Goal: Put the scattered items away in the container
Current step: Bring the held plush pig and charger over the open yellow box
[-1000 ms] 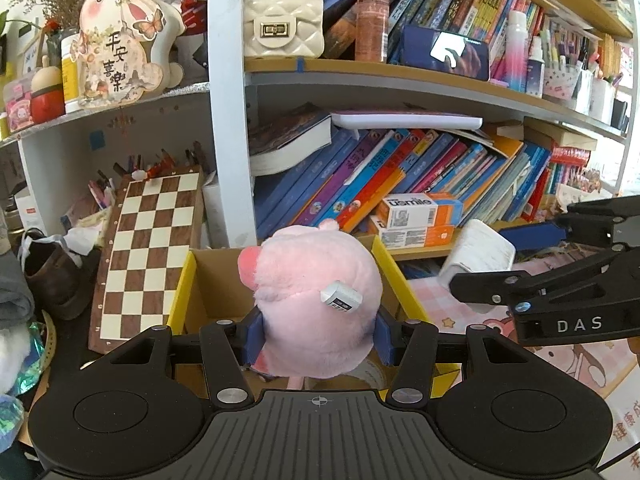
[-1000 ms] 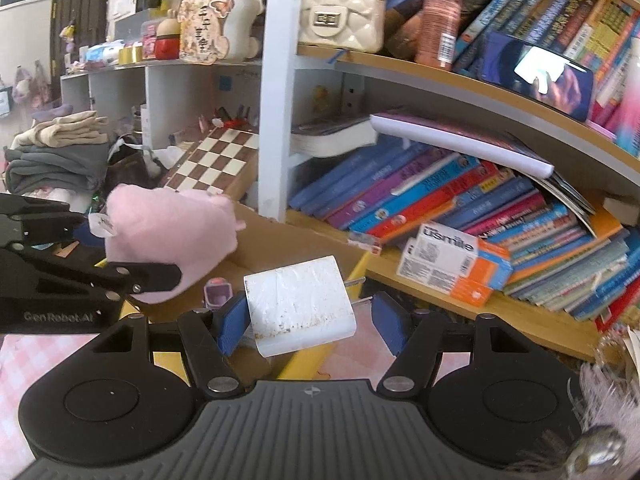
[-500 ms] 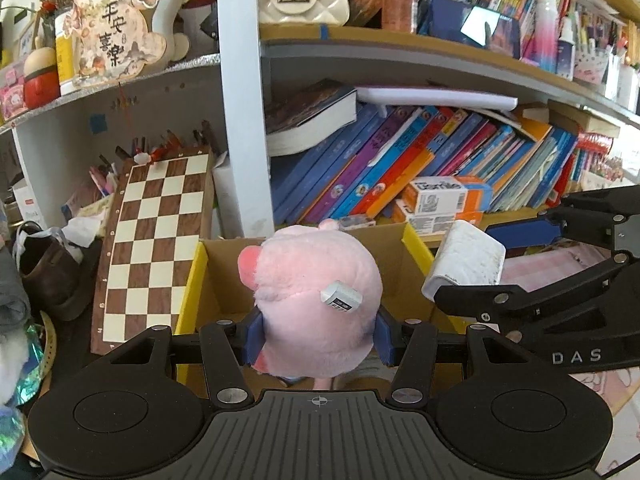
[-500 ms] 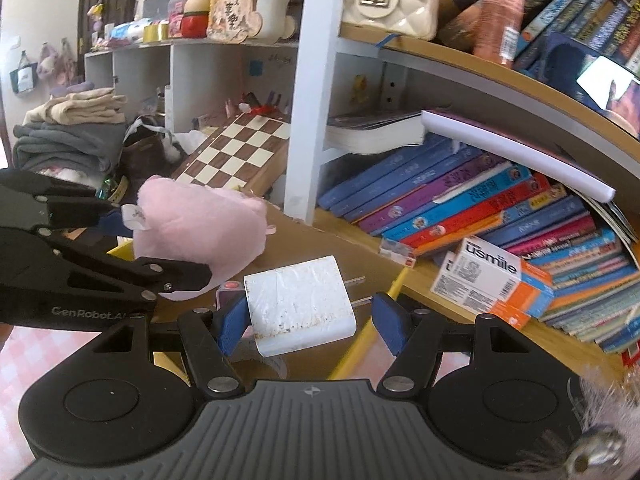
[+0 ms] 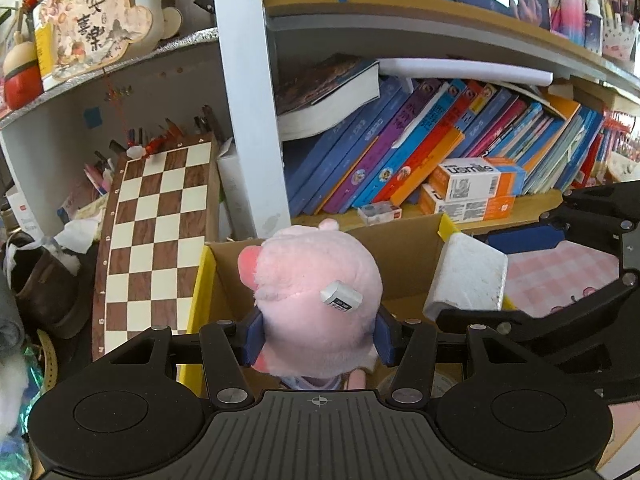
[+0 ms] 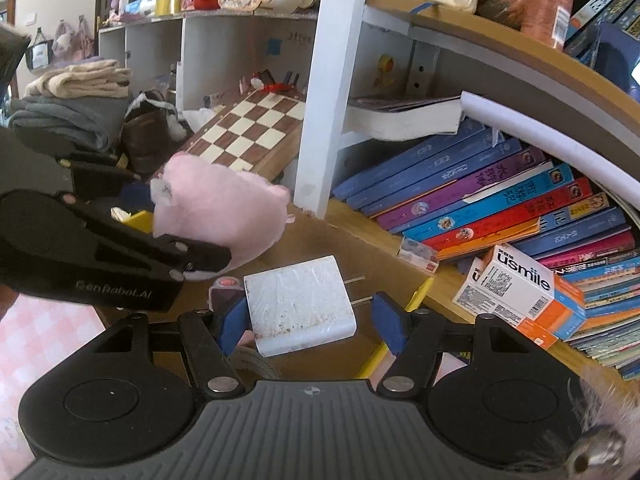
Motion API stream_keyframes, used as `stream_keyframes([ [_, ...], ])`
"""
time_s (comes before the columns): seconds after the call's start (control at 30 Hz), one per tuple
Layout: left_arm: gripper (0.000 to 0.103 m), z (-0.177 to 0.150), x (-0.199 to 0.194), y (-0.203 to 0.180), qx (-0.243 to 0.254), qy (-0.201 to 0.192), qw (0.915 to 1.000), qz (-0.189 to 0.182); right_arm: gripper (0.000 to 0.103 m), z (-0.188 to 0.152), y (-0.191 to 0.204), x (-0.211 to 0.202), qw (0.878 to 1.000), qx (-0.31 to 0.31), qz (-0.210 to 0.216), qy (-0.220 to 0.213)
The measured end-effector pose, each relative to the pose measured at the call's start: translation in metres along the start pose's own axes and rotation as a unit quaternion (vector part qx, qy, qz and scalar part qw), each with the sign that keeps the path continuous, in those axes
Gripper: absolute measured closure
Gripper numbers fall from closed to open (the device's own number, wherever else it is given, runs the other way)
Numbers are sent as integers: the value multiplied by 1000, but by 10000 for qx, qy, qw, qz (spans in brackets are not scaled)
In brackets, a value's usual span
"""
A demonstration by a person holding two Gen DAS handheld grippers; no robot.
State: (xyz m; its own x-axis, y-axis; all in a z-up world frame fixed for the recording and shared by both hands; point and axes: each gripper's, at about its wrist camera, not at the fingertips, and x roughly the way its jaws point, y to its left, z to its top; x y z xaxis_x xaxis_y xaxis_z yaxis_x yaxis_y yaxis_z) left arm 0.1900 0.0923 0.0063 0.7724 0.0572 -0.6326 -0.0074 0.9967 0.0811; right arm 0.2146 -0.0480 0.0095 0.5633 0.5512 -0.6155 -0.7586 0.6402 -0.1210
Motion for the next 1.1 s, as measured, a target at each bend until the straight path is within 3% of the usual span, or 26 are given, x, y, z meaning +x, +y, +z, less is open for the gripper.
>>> stream_keyframes([
  [1.1,50,8,81,0,158,1018,9940,-366,39,-11,2,70,9909,-823,608,869],
])
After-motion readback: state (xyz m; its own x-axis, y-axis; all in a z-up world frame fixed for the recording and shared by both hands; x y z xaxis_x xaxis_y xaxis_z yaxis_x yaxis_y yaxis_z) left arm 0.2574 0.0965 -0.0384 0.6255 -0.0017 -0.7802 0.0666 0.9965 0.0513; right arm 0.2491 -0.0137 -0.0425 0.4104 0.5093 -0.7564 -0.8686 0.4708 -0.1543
